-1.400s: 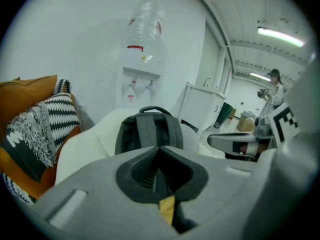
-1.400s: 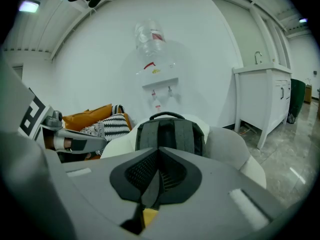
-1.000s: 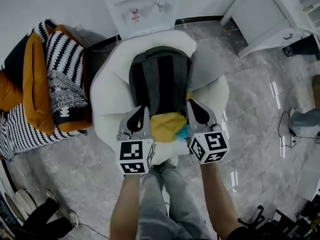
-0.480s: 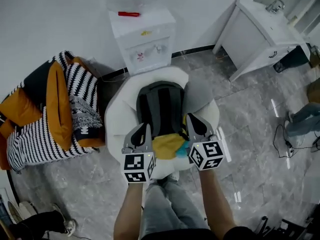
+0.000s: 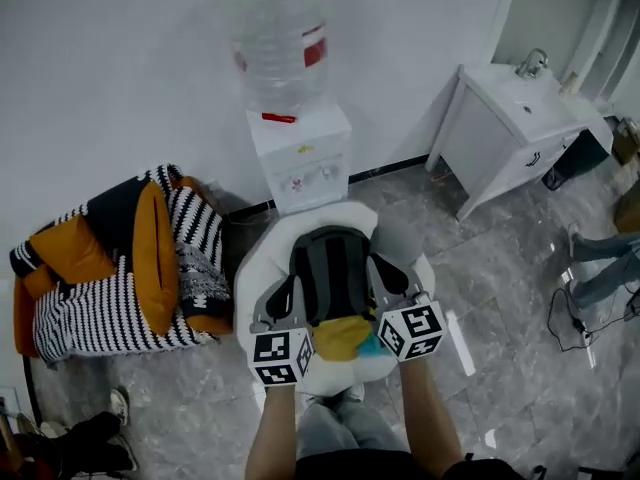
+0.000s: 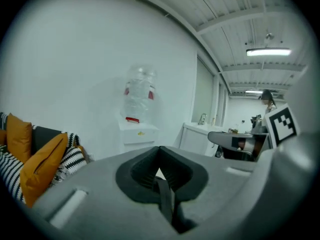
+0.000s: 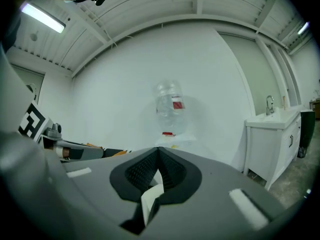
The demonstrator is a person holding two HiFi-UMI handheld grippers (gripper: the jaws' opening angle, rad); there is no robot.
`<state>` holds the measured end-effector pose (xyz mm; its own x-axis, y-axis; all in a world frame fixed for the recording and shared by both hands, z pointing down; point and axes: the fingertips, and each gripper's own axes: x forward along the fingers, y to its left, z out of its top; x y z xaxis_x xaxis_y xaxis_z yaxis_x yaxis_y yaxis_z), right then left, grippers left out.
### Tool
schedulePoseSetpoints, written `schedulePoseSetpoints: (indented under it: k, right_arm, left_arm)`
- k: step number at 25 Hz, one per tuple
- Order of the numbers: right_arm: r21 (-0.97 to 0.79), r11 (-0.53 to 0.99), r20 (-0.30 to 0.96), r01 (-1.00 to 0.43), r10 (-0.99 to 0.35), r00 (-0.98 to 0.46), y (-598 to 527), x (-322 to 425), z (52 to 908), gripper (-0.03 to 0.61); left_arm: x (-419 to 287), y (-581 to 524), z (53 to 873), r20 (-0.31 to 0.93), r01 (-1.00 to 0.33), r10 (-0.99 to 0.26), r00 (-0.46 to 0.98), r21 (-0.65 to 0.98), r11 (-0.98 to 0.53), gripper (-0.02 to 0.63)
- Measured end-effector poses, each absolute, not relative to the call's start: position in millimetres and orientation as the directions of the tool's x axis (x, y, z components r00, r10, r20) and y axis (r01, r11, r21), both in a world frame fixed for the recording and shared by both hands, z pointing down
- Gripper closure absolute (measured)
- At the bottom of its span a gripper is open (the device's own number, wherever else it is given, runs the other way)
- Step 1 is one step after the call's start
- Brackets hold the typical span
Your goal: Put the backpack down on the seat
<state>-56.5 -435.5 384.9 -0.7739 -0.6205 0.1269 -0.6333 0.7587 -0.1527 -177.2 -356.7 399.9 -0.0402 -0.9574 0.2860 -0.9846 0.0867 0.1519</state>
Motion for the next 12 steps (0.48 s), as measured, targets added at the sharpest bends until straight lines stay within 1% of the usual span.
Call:
schedulePoseSetpoints:
  k: [6,9,12]
  right_arm:
    - [-0.143,0.767,0.072,-0.625,-0.622,-0.780,-425,-52,311,0.572]
    - [-0.123,0.779,0.046,-0.615,-0.614,-0.788,-422,-53,276,0.572]
    - [-0.136,0.777,0.028,-0.614,-0.616,-0.787,-416,-54,253,0.572]
  left_arm:
    - [-181,-344,312,0.171,-0.987,-0.982,-0.084,0.118,0.105,0.614]
    - [-180,-340,272,0.105,-0.986,-0.990,-0.096,0.129,0.109,0.614]
    - [-178,-335,244,0.074,-0.987,-0.993,-0.092,0.125,0.101,0.614]
